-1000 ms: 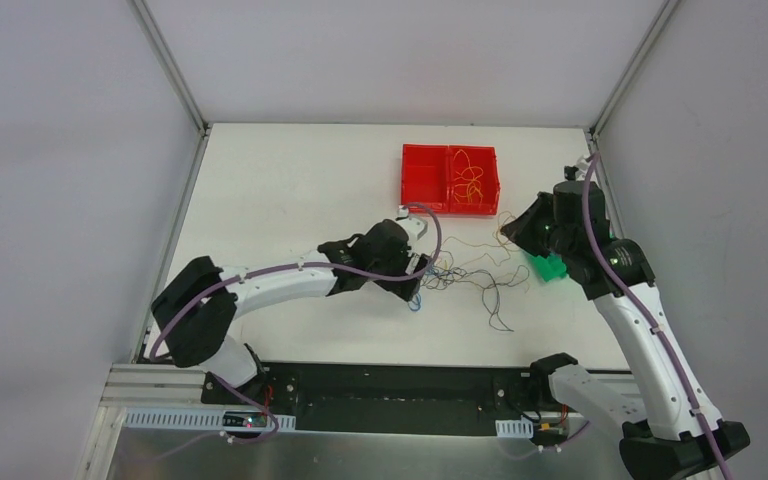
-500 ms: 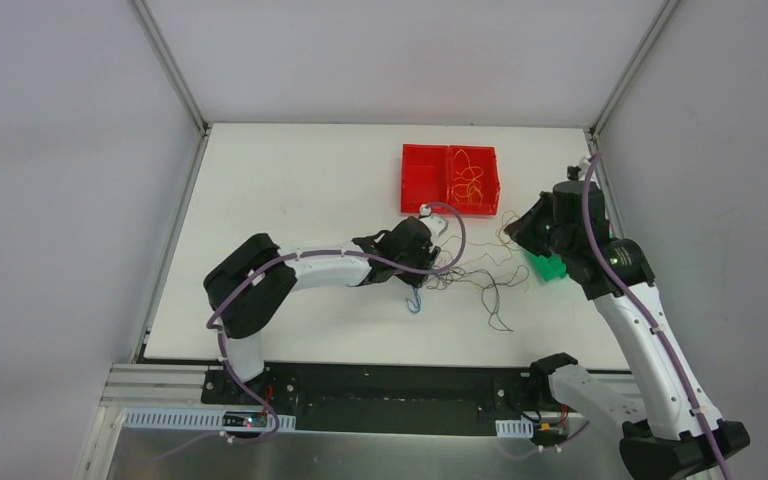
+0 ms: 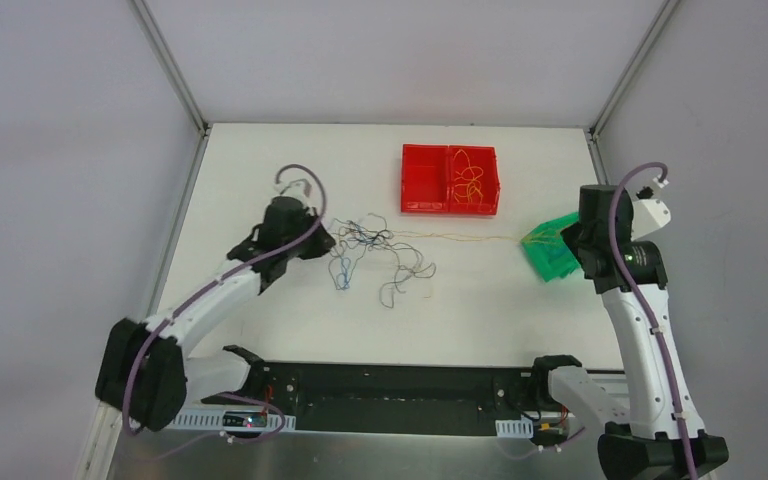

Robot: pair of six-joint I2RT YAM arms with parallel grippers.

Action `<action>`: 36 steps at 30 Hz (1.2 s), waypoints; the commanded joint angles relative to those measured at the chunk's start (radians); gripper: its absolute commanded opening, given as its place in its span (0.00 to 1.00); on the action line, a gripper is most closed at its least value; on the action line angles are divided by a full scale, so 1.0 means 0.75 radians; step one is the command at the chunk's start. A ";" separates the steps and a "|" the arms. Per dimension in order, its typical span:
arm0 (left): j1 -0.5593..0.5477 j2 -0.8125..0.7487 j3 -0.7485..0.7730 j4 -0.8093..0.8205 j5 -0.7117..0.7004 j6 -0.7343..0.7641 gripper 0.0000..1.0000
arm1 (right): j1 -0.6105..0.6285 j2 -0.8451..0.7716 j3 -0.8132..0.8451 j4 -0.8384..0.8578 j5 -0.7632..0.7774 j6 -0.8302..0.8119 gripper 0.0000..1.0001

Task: Untangle the cables
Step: Untie the cable.

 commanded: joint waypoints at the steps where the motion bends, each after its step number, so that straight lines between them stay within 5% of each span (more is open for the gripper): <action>1: 0.336 -0.299 -0.184 -0.154 0.207 -0.250 0.00 | -0.104 -0.058 -0.019 -0.055 0.191 0.109 0.00; 8: 0.672 -0.515 -0.217 -0.392 0.187 -0.353 0.00 | -0.213 -0.091 -0.027 -0.069 0.200 0.142 0.00; 13: 0.683 -0.537 -0.120 -0.261 0.508 -0.223 0.00 | -0.215 -0.180 -0.193 0.276 -0.553 -0.143 0.00; 16: 0.652 -0.494 -0.054 -0.239 0.640 -0.175 0.00 | -0.200 -0.170 -0.290 0.417 -0.924 -0.186 0.16; 19: 0.521 -0.417 0.021 -0.221 0.752 -0.118 0.00 | -0.105 -0.115 -0.319 0.440 -1.006 -0.228 0.58; 21: 0.408 -0.384 0.076 -0.223 0.769 -0.069 0.00 | 0.005 -0.074 -0.315 0.424 -0.957 -0.287 0.71; 36: 0.331 -0.374 0.207 -0.278 0.749 -0.019 0.00 | 0.604 0.279 -0.352 0.682 -0.794 -0.275 0.57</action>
